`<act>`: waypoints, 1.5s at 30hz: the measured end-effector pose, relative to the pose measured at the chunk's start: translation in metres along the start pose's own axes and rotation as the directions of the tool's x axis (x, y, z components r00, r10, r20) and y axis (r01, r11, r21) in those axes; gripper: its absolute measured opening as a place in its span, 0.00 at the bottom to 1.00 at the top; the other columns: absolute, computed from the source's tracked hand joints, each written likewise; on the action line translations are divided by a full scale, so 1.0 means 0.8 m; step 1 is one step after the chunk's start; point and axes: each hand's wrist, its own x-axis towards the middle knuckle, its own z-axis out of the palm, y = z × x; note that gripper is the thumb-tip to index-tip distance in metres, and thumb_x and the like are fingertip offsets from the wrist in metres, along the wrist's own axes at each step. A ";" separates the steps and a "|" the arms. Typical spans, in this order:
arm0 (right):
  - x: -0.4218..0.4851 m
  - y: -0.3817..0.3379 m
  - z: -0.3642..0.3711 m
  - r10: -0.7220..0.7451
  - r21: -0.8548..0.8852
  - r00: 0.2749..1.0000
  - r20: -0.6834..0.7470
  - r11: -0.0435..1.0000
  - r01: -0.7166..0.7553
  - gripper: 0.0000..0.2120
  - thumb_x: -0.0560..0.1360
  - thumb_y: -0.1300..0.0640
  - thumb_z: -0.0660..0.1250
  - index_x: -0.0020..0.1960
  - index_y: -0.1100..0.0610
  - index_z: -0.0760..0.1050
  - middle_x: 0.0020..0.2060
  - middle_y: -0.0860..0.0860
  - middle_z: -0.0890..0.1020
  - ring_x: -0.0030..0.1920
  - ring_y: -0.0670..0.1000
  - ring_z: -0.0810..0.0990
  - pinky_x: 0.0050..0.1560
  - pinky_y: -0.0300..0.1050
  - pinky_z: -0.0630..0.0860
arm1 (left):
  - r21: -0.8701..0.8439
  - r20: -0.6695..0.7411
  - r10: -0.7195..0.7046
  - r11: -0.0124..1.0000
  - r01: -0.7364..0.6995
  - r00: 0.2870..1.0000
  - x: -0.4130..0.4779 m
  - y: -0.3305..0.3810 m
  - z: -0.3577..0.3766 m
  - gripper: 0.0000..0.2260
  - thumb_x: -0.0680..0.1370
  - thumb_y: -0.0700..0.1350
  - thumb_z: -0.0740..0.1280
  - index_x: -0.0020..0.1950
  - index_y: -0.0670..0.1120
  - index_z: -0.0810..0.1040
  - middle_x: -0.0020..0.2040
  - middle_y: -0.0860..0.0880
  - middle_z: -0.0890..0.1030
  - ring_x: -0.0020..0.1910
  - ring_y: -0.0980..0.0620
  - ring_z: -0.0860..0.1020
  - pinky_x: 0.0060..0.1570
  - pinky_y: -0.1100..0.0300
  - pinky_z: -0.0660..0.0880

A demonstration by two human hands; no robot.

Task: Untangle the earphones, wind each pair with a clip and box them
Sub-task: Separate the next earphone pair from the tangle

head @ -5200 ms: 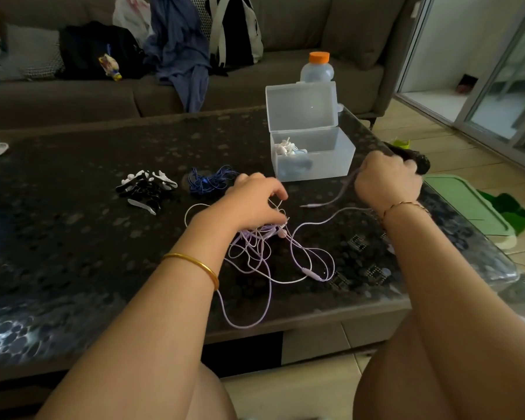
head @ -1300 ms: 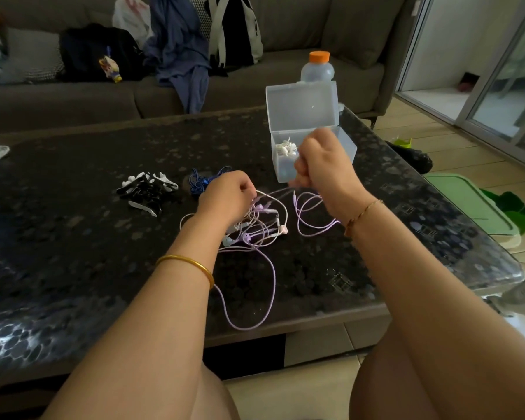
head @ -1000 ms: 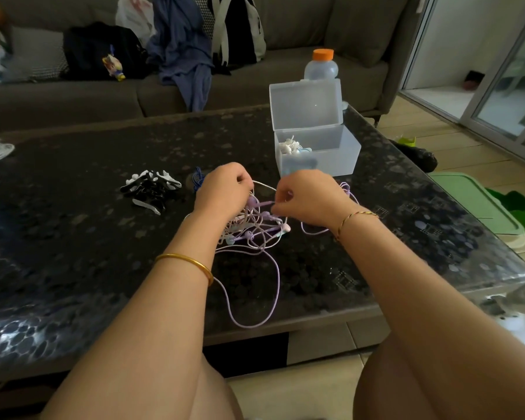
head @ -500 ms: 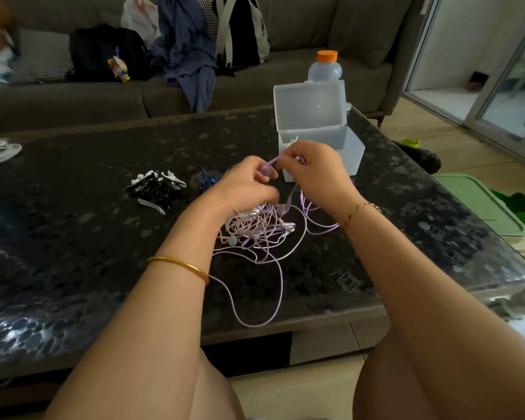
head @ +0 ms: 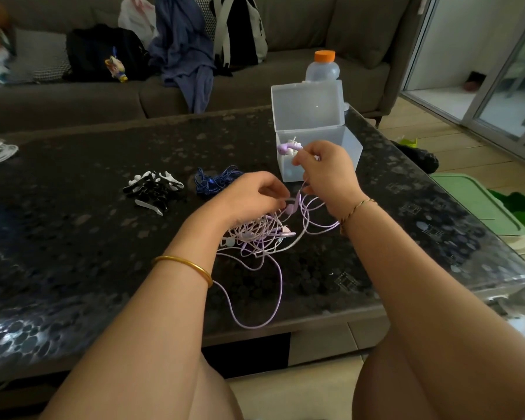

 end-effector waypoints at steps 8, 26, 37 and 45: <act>0.002 0.000 0.003 0.037 0.070 0.999 -0.032 0.997 -0.034 0.09 0.80 0.57 0.60 0.50 0.61 0.77 0.39 0.53 0.76 0.36 0.49 0.75 0.37 0.41 0.79 | 0.206 -0.069 0.091 0.976 -0.075 0.993 0.009 -0.003 0.018 0.11 0.71 0.45 0.73 0.46 0.56 0.73 0.45 0.56 0.78 0.50 0.52 0.77 0.56 0.49 0.74; -0.006 -0.001 -0.010 0.026 0.171 0.988 0.152 0.984 -0.052 0.10 0.79 0.57 0.60 0.41 0.55 0.76 0.31 0.53 0.72 0.28 0.47 0.70 0.27 0.36 0.72 | 0.196 -0.027 -0.055 0.979 0.060 0.998 0.004 0.021 0.011 0.11 0.80 0.36 0.61 0.60 0.41 0.77 0.52 0.42 0.82 0.52 0.46 0.81 0.59 0.49 0.75; -0.007 0.004 -0.016 0.149 0.221 0.957 0.249 0.953 -0.206 0.08 0.80 0.58 0.60 0.47 0.60 0.77 0.29 0.52 0.70 0.25 0.45 0.70 0.28 0.38 0.75 | 0.100 -0.200 0.104 0.991 -0.085 0.974 0.013 0.005 0.020 0.05 0.80 0.40 0.62 0.53 0.46 0.75 0.44 0.49 0.81 0.42 0.51 0.79 0.39 0.58 0.76; -0.012 -0.001 -0.016 0.130 0.189 0.949 0.287 0.963 -0.189 0.09 0.80 0.59 0.60 0.45 0.58 0.76 0.29 0.51 0.71 0.26 0.46 0.68 0.26 0.36 0.72 | -0.093 -0.353 0.034 0.993 -0.071 0.935 0.022 0.008 0.022 0.03 0.80 0.40 0.63 0.49 0.45 0.75 0.40 0.51 0.80 0.35 0.58 0.79 0.35 0.65 0.75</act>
